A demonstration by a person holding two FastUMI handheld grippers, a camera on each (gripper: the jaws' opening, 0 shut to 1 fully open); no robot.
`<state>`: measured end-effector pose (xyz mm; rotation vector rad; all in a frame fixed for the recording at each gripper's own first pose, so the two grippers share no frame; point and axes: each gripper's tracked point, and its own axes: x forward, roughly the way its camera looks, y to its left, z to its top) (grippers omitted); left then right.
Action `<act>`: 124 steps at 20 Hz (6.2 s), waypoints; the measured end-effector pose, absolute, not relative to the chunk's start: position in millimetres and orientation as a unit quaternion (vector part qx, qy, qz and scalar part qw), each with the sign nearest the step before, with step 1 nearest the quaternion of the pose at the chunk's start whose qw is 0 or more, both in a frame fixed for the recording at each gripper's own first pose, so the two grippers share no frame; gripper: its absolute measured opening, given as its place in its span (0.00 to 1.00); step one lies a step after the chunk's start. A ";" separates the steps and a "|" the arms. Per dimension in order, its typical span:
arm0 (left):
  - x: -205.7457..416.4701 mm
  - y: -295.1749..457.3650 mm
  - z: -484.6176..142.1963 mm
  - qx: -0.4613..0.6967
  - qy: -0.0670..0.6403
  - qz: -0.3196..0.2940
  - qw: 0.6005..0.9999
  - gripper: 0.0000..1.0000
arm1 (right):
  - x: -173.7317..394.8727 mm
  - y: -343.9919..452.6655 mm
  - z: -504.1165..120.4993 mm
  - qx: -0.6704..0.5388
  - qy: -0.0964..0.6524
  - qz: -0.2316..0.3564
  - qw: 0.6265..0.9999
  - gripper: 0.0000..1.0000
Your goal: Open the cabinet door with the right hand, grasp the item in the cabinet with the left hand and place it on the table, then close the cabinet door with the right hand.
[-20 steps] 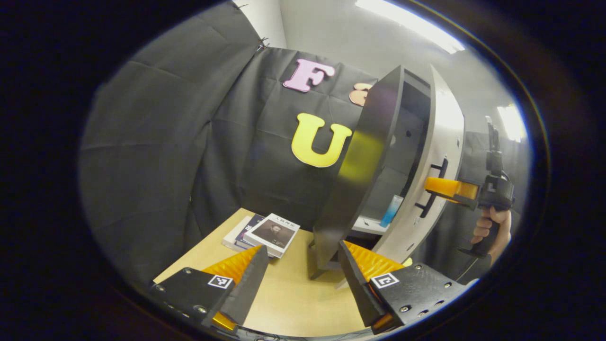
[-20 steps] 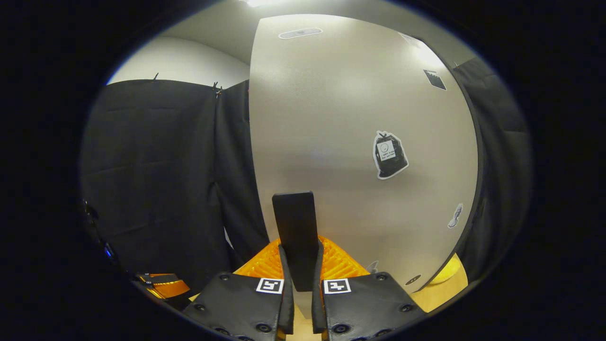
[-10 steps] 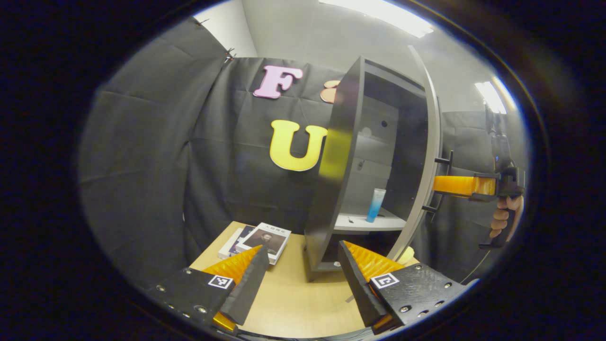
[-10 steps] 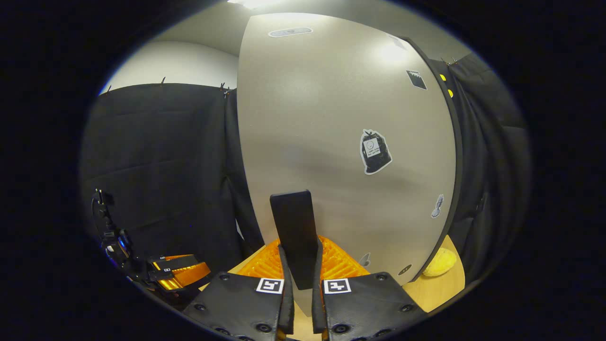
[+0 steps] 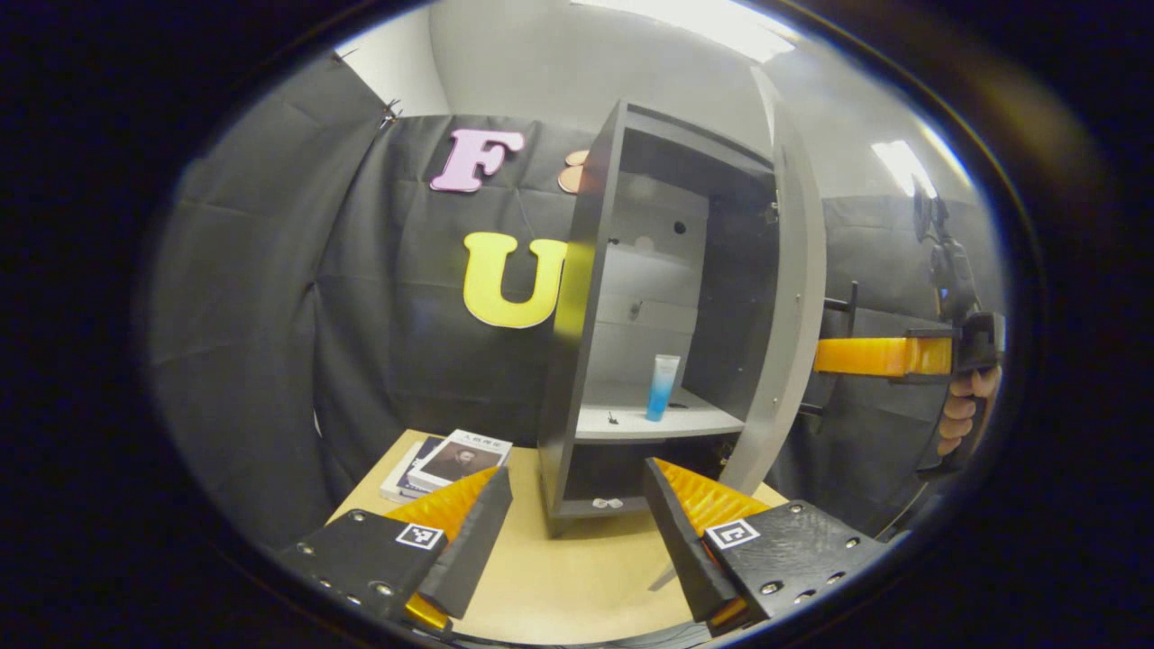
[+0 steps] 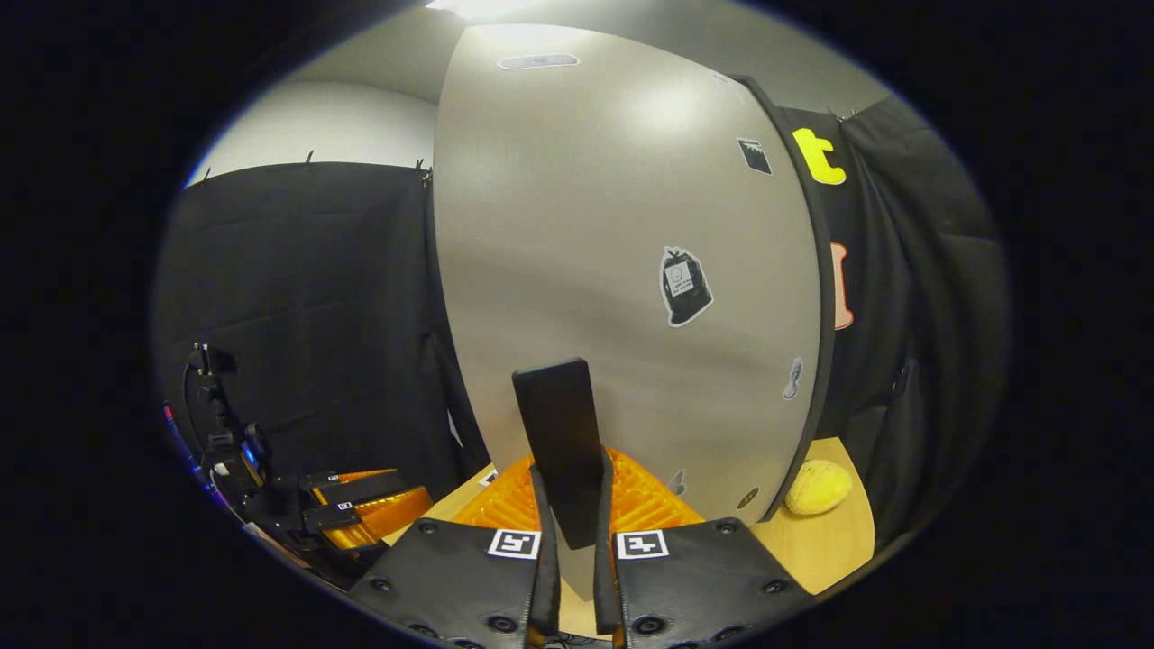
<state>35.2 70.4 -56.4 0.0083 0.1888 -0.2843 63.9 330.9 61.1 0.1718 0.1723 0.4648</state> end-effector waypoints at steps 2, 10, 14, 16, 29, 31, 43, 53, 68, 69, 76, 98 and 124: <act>29.6 62.9 -57.0 0.003 0.090 -0.117 0.989 0.90 | 62.0 327.6 60.8 0.079 0.083 0.247 0.962 0.17; -60.1 20.5 -68.6 0.003 0.093 -0.019 0.995 0.88 | 51.8 306.7 61.8 0.085 0.068 0.315 0.943 0.16; -98.0 -6.3 -76.5 0.008 0.086 0.003 0.996 0.88 | 50.0 295.7 61.5 0.100 0.056 0.337 0.934 0.16; -109.6 -14.5 -83.7 0.008 0.091 0.007 0.996 0.88 | 47.7 289.1 61.7 0.107 0.053 0.338 0.934 0.16; -129.3 -33.2 -101.1 -0.003 0.095 0.012 0.995 0.90 | 53.8 240.1 56.5 0.095 0.041 0.248 0.963 0.16; -129.6 -37.1 -107.5 0.001 0.101 0.012 0.995 0.89 | 57.8 227.3 55.3 0.090 0.041 0.228 0.969 0.16; -114.2 -49.7 -97.1 0.029 0.092 -0.044 0.994 0.89 | 65.7 196.2 39.1 0.121 0.078 0.139 0.980 0.15; -75.2 -32.0 -106.1 0.005 0.116 -0.125 0.985 0.89 | 8.0 176.7 39.8 0.169 0.098 0.039 0.980 0.08; 29.3 -47.1 -90.1 0.024 0.090 -0.171 0.981 0.90 | 46.5 79.6 46.8 0.111 0.064 -0.135 0.982 0.02; 39.7 -51.2 -87.0 0.029 0.087 -0.166 0.982 0.90 | 61.7 72.0 49.6 0.112 0.061 -0.139 0.982 0.02; 125.3 -100.6 -80.1 0.022 0.077 -0.139 0.987 0.88 | 145.1 32.1 52.9 0.157 0.044 -0.121 0.979 0.29; 319.8 -192.5 -129.1 0.031 0.115 -0.149 0.982 0.88 | 225.5 -57.9 3.9 0.148 0.082 -0.186 0.968 0.98; 341.4 -197.4 -120.2 0.028 0.083 -0.135 0.987 0.52 | 225.4 -82.3 -20.8 0.189 0.088 -0.192 0.959 0.92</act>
